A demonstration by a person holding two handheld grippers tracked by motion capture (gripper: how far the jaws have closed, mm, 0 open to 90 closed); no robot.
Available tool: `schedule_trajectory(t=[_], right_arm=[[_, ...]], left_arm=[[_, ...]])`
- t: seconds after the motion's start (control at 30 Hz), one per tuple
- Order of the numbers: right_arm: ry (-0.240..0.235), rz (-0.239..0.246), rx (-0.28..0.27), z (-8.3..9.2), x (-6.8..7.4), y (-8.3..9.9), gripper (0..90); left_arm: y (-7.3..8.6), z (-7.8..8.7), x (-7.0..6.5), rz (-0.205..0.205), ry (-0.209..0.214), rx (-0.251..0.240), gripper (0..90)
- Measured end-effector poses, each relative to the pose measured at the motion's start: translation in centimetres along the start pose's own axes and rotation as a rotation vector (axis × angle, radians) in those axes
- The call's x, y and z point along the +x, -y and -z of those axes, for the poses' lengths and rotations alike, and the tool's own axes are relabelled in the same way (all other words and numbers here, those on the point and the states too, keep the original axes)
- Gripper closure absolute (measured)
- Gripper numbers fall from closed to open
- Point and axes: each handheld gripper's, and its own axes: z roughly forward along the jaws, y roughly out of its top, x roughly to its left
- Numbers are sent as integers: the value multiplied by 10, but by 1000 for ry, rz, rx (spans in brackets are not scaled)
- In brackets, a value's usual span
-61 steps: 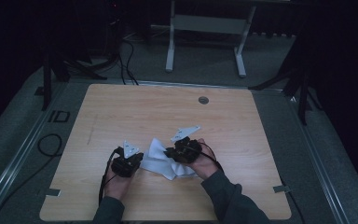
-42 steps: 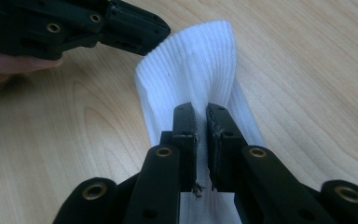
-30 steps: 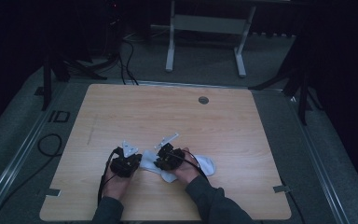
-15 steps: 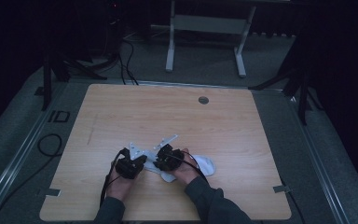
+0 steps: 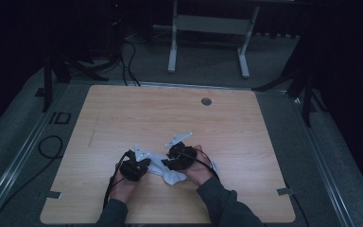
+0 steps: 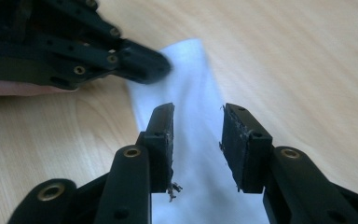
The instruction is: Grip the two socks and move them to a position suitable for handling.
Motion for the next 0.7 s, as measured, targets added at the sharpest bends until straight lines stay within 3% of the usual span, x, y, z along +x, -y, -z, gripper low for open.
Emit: schedule_trajectory(t=[0.33,0.7], right_arm=[[69,-48,-16,35,-27,21,654],[121,-88,17,44,-41,48,663]], left_arm=[[0,0,-1,1,-2,1,895],[0,0,-1,5,1,0,895]])
